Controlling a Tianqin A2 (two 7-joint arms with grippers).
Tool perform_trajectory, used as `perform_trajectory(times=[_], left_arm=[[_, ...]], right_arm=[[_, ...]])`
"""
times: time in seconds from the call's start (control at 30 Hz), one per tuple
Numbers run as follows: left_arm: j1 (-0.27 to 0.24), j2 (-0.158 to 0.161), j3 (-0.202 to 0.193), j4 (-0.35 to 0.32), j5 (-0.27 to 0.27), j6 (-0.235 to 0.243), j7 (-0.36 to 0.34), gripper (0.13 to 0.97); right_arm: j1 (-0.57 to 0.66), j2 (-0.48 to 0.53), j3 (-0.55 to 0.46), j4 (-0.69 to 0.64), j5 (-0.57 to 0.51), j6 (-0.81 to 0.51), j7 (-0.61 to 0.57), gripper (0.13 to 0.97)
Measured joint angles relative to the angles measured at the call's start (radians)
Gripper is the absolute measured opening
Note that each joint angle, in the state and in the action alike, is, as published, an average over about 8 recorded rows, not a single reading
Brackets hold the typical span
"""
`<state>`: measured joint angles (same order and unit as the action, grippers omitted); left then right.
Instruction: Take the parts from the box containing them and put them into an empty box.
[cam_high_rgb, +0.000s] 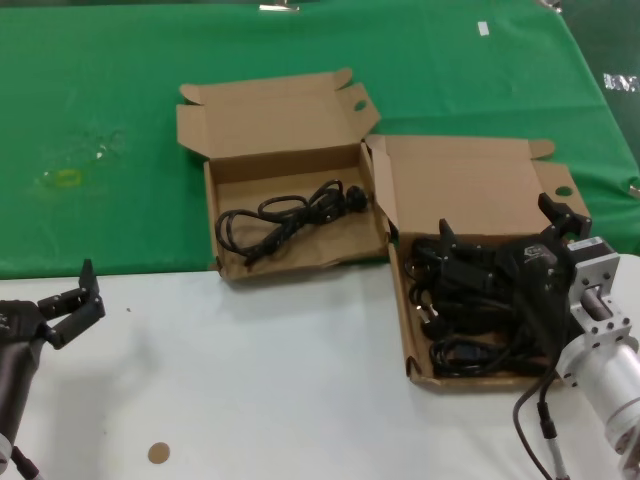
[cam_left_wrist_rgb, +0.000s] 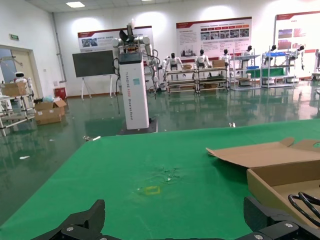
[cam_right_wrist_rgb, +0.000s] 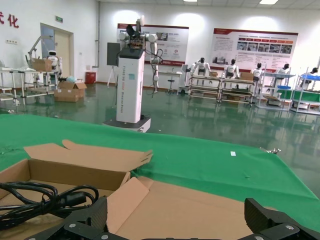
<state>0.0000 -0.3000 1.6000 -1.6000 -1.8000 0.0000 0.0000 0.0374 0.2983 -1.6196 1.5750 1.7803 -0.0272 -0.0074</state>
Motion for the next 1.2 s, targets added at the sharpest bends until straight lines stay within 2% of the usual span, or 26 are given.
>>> perform_trajectory(times=[1.2], left_arm=[[0.000, 0.000, 0.000, 0.000, 0.000, 0.000, 0.000, 0.966]], right_arm=[[0.000, 0.000, 0.000, 0.000, 0.000, 0.000, 0.000, 0.966]])
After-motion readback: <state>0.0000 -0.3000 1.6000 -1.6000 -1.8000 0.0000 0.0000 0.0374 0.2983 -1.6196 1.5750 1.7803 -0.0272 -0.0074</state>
